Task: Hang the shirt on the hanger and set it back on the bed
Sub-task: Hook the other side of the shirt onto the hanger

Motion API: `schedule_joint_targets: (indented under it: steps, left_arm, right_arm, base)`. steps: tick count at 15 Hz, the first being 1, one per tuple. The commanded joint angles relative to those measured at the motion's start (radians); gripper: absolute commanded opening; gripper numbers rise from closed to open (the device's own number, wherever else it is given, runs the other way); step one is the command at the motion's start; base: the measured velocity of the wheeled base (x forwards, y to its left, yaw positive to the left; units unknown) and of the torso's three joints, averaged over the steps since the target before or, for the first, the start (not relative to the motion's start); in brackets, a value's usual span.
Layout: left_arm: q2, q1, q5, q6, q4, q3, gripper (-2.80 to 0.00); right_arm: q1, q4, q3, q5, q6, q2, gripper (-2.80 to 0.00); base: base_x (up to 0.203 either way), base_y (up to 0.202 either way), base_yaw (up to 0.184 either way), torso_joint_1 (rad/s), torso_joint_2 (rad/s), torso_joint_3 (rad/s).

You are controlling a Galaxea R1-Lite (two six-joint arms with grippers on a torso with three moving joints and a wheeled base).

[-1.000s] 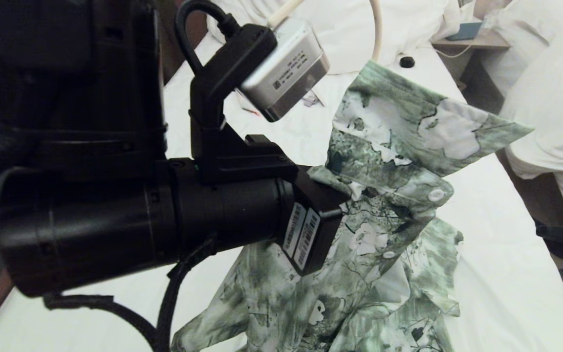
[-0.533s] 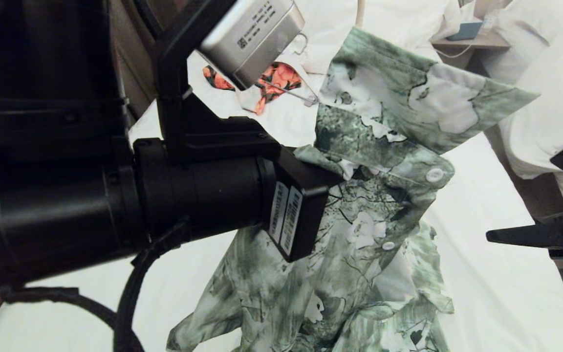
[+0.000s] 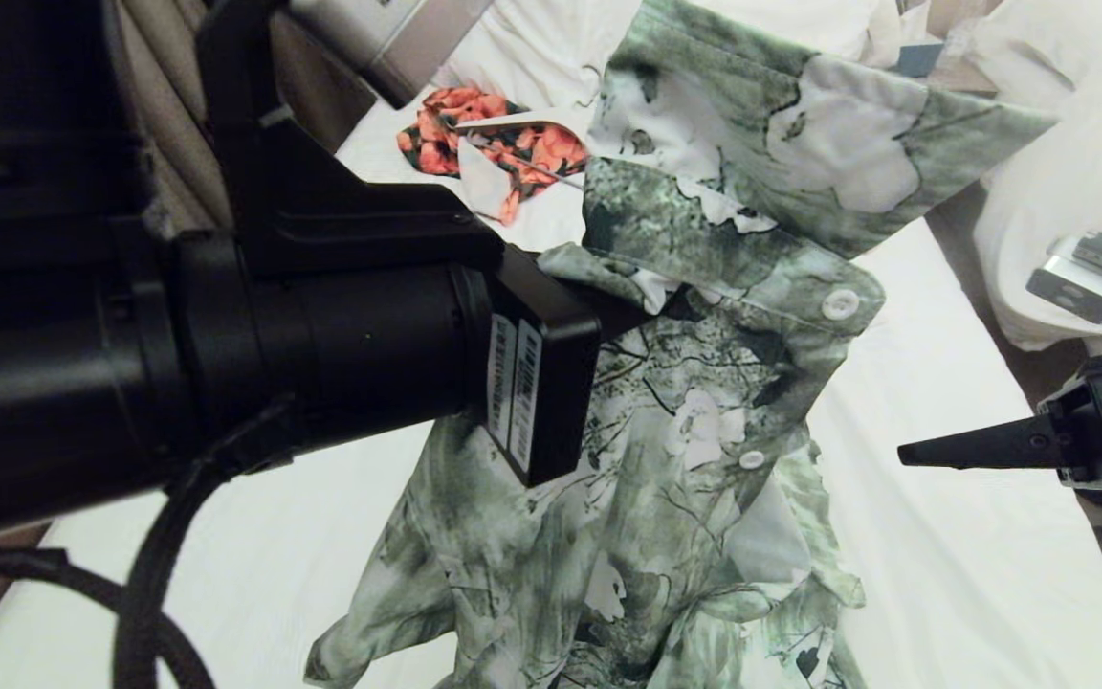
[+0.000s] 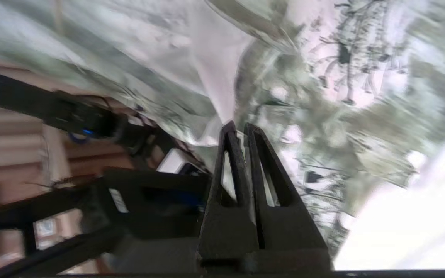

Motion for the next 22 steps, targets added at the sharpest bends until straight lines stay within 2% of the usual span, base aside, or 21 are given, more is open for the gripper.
schedule_joint_targets:
  steps: [1,3,8,13,16,18,20,21,22]
  left_arm:
    - [-0.007,0.0,0.0,0.0,-0.003,0.003,-2.8]
    - [-0.009,0.0,-0.002,-0.015,-0.012,0.006,-2.8]
    - [-0.007,0.0,-0.006,-0.131,-0.043,0.013,-2.8]
    - [0.012,0.009,-0.015,-0.177,-0.233,0.069,-2.8]
    - [0.029,0.009,-0.025,-0.189,-0.248,0.067,-2.8]
    - [0.028,0.009,-0.025,-0.189,-0.248,0.068,-2.8]
    - [0.026,0.009,-0.025,-0.187,-0.248,0.068,-2.8]
    - [0.025,0.009,-0.024,-0.187,-0.248,0.061,-2.8]
    - [0.023,0.008,-0.023,-0.185,-0.248,0.053,-2.8]
  right_arm:
    - [-0.001,0.002,0.004,0.0,-0.012,-0.017,0.0]
    - [-0.002,-0.007,0.002,0.0,-0.017,-0.014,0.0]
    - [-0.004,-0.048,0.013,0.001,-0.047,0.037,0.0]
    - [0.005,-0.316,0.131,0.011,-0.028,0.096,0.0]
    - [0.023,-0.501,0.147,0.068,0.083,0.135,0.0]
    - [0.048,-0.67,0.173,0.071,0.13,0.169,0.0]
    - [0.071,-0.832,0.183,0.067,0.235,0.216,0.0]
    - [0.084,-0.884,0.188,0.065,0.261,0.242,0.0]
    - [0.098,-0.916,0.185,0.052,0.267,0.268,-2.8]
  base:
    - [0.0,0.0,0.0,0.0,0.0,0.0]
    - [0.0,0.0,0.0,0.0,0.0,0.0]
    - [0.0,0.0,0.0,0.0,0.0,0.0]
    - [0.0,0.0,0.0,0.0,0.0,0.0]
    - [0.0,0.0,0.0,0.0,0.0,0.0]
    - [0.0,0.0,0.0,0.0,0.0,0.0]
    - [0.0,0.0,0.0,0.0,0.0,0.0]
    - [0.0,0.0,0.0,0.0,0.0,0.0]
    - [0.0,0.0,0.0,0.0,0.0,0.0]
